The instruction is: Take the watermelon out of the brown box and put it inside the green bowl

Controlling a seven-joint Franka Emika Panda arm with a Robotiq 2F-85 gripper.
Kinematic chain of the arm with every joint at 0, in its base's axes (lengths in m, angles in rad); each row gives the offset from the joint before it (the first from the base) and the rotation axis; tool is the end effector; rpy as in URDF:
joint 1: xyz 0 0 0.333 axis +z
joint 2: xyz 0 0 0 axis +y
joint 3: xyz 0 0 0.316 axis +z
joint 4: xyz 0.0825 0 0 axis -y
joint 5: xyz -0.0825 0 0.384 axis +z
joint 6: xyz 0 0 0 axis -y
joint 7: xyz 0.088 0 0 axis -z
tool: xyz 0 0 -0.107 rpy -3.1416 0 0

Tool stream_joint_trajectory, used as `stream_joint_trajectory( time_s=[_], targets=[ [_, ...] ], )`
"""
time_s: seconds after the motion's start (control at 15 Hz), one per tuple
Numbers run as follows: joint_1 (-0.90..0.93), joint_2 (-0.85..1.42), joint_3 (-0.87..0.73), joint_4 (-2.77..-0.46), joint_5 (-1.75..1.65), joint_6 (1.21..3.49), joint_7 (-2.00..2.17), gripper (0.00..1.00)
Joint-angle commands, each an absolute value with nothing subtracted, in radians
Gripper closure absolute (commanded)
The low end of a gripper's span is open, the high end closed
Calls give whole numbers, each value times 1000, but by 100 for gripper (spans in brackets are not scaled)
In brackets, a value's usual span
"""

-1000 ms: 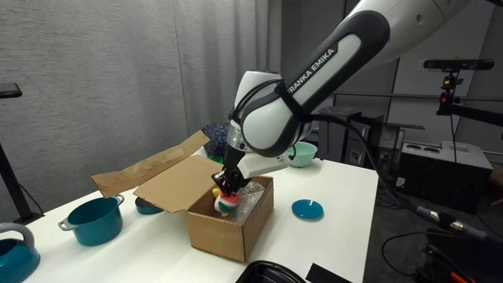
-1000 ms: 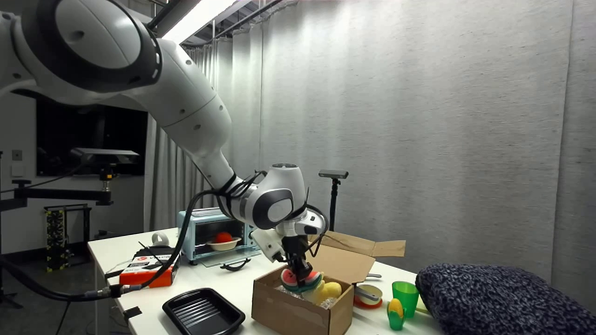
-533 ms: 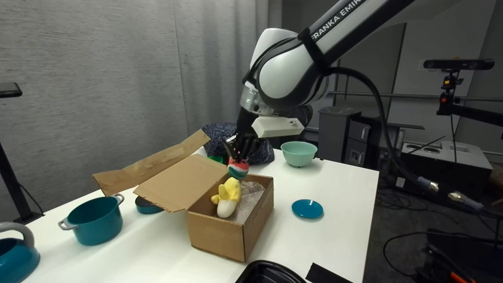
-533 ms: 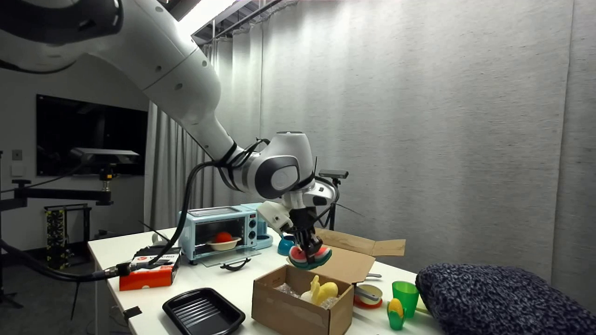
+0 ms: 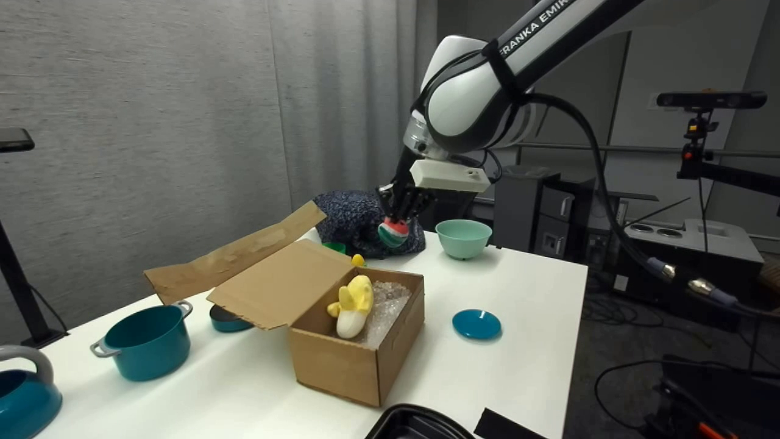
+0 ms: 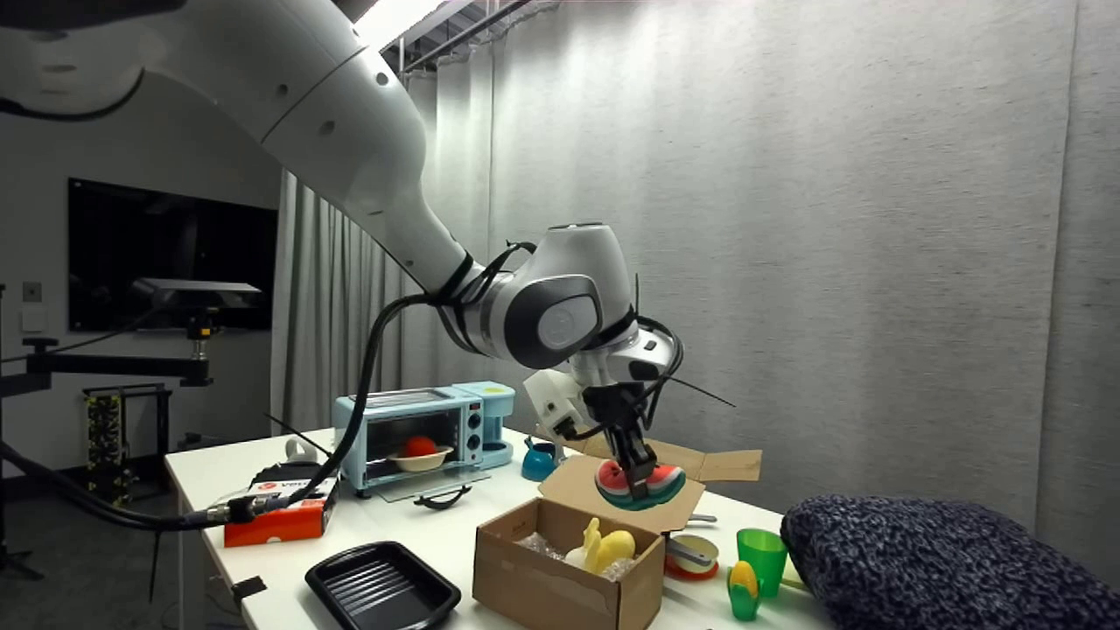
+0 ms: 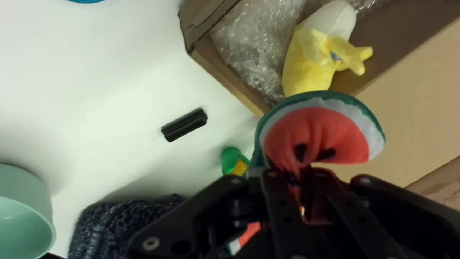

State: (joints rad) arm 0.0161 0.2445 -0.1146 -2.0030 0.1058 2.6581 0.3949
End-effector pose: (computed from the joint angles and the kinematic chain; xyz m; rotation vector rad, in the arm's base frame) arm 0.6278 -0.0615 0.3814 -2.8601 0.8343 -0.6076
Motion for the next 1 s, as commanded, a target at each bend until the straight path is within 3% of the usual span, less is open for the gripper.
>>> stream_joint_trajectory(
  time_s=[0.0,0.13,0.2,0.73,0.8,0.93],
  targets=[
    [6,227,-165,-2041,67,2739,492,97],
    [8,226,-183,-2060,70,2783,510,97],
    [-1,245,-163,-2029,96,2740,463,88],
    [0,245,-174,-2045,96,2769,480,88],
    [0,245,-174,-2045,96,2770,480,97],
    [-18,222,-202,-2049,96,2739,505,97]
  ],
)
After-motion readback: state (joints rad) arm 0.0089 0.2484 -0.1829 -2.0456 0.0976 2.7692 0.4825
